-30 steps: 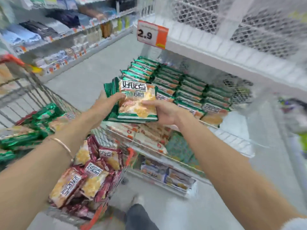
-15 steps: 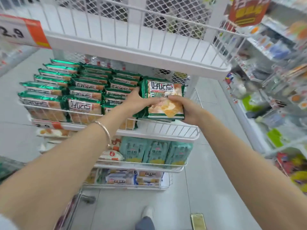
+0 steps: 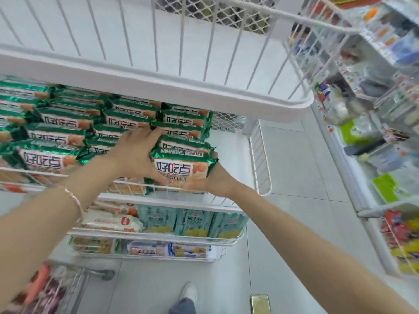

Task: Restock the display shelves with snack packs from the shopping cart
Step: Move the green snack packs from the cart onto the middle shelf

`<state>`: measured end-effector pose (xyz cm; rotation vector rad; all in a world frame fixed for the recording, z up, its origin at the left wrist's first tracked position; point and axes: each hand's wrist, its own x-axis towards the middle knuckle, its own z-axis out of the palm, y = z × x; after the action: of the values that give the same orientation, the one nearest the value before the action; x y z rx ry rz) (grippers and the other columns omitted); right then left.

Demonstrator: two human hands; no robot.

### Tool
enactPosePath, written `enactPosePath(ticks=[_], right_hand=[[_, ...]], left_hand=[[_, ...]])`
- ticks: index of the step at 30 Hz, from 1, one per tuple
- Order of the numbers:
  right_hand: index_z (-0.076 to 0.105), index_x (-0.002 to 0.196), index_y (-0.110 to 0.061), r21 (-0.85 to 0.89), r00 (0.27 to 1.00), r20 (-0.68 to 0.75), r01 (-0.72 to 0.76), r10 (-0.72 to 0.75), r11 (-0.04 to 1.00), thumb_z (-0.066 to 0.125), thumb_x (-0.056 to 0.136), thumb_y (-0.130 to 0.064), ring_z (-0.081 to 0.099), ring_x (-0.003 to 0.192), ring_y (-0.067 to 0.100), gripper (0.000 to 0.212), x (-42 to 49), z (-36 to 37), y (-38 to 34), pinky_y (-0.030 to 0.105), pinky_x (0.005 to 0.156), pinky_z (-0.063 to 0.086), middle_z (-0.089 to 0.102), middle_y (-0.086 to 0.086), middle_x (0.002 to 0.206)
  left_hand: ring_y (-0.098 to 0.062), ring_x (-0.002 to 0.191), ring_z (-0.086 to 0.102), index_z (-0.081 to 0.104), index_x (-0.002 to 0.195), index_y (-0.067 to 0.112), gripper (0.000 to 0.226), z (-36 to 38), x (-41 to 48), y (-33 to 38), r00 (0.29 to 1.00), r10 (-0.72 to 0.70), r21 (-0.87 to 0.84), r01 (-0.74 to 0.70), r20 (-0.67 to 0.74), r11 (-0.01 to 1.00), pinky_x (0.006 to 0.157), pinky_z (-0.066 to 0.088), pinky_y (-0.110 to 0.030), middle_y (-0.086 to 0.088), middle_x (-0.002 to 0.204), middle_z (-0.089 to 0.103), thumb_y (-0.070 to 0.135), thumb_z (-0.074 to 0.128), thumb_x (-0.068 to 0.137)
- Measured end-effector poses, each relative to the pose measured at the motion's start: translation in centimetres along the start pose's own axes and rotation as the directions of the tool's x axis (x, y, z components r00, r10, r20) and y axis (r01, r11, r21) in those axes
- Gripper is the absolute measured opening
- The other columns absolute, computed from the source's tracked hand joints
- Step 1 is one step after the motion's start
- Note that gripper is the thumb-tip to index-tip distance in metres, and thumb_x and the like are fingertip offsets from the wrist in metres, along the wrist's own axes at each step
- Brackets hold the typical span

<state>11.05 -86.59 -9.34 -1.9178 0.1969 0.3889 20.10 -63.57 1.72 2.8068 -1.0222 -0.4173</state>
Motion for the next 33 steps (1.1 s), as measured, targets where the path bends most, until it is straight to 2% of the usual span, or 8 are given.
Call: enactPosePath(ticks=[5,8,10,12,16,23,26,33], right_hand=[[0.013,0.155,-0.029,0.023,0.995,0.089,-0.048,0.045,0.999,0.089,0.07,-0.043,0.041,0.138,0.008,0.115,-3.1,-1.1,-3.9,0.041,0.122,0.022,0.044,-0.014,0.149],[0.009,0.158,-0.037,0.099,0.986,-0.158,0.067,-0.051,0.993,0.068,0.084,-0.061,0.024,0.145,0.008,0.098,-4.9,-2.4,-7.7,0.032,0.118,0.022,0.022,-0.014,0.158],[0.021,0.157,-0.037,-0.217,0.969,-0.129,0.182,-0.213,0.959,0.053,0.088,-0.07,0.014,0.15,0.012,0.083,-4.4,-1.4,-8.7,0.038,0.124,0.014,0.016,-0.013,0.163],[0.025,0.158,-0.031,-0.593,0.962,-0.064,0.177,-0.264,0.785,0.035,0.093,-0.073,0.003,0.154,0.02,0.078,-3.5,0.1,-8.0,0.041,0.126,0.002,0.014,0.001,0.167],[0.017,0.159,-0.031,-0.796,0.95,-0.053,0.146,-0.308,0.587,0.013,0.093,-0.07,-0.003,0.154,0.028,0.077,-3.2,1.2,-6.0,0.051,0.124,0.006,0.01,0.003,0.168],[0.006,0.16,-0.035,-0.849,0.983,0.017,0.11,-0.181,0.517,0.014,0.099,-0.066,-0.018,0.153,0.024,0.068,-2.6,0.4,-8.2,0.059,0.118,-0.018,-0.009,0.002,0.168],[0.009,0.16,-0.033,-0.933,0.939,0.095,0.2,-0.329,0.3,-0.007,0.091,-0.069,-0.002,0.155,0.027,0.079,-3.0,2.5,-7.3,0.052,0.122,-0.009,0.002,0.006,0.168],[0.004,0.16,-0.034,-0.954,0.947,0.094,0.174,-0.307,0.244,-0.006,0.092,-0.068,0.002,0.155,0.026,0.077,-2.0,2.3,-7.2,0.047,0.125,-0.001,0.004,0.003,0.168]], left_hand=[[-0.021,0.153,-0.005,0.002,0.157,0.039,0.132,0.0,-0.6,-0.5,0.992,-0.048,-0.094,0.059,0.119,0.994,0.123,-0.001,-0.046,0.005,0.166,-0.01,0.083,0.073,0.054],[-0.015,0.151,-0.018,-0.007,0.154,0.049,0.121,-0.6,-0.4,-0.7,0.988,-0.049,-0.179,0.076,0.149,0.981,0.122,-0.006,-0.046,0.011,0.163,-0.024,0.099,0.035,0.053],[-0.014,0.15,-0.022,-0.015,0.152,0.049,0.111,0.1,-0.1,-0.8,0.99,-0.029,-0.078,0.04,0.138,0.996,0.122,-0.006,-0.048,0.006,0.163,-0.026,0.099,0.014,0.057],[-0.015,0.149,-0.025,-0.019,0.151,0.048,0.11,1.2,0.1,-1.1,0.993,-0.023,0.022,0.021,0.115,1.0,0.123,-0.005,-0.052,0.004,0.162,-0.028,0.101,0.002,0.058],[-0.021,0.151,-0.022,-0.022,0.15,0.046,0.12,3.2,-0.3,-1.2,0.995,-0.043,0.172,0.027,0.093,0.985,0.123,-0.005,-0.054,0.001,0.161,-0.03,0.102,-0.019,0.044],[-0.018,0.147,-0.031,-0.032,0.142,0.054,0.111,2.4,-0.4,-2.2,0.994,-0.042,0.183,0.024,0.098,0.983,0.119,-0.008,-0.061,0.004,0.158,-0.037,0.106,-0.005,0.048],[-0.021,0.15,-0.024,-0.043,0.132,0.057,0.099,3.4,-1.5,-2.6,0.995,-0.082,0.212,0.068,0.058,0.975,0.118,-0.007,-0.065,0.002,0.16,-0.03,0.103,-0.014,0.049],[-0.023,0.152,-0.019,-0.041,0.135,0.053,0.095,4.5,-0.8,-3.0,0.995,-0.101,0.226,0.101,-0.014,0.969,0.118,-0.006,-0.065,0.001,0.164,-0.021,0.099,-0.015,0.057]])
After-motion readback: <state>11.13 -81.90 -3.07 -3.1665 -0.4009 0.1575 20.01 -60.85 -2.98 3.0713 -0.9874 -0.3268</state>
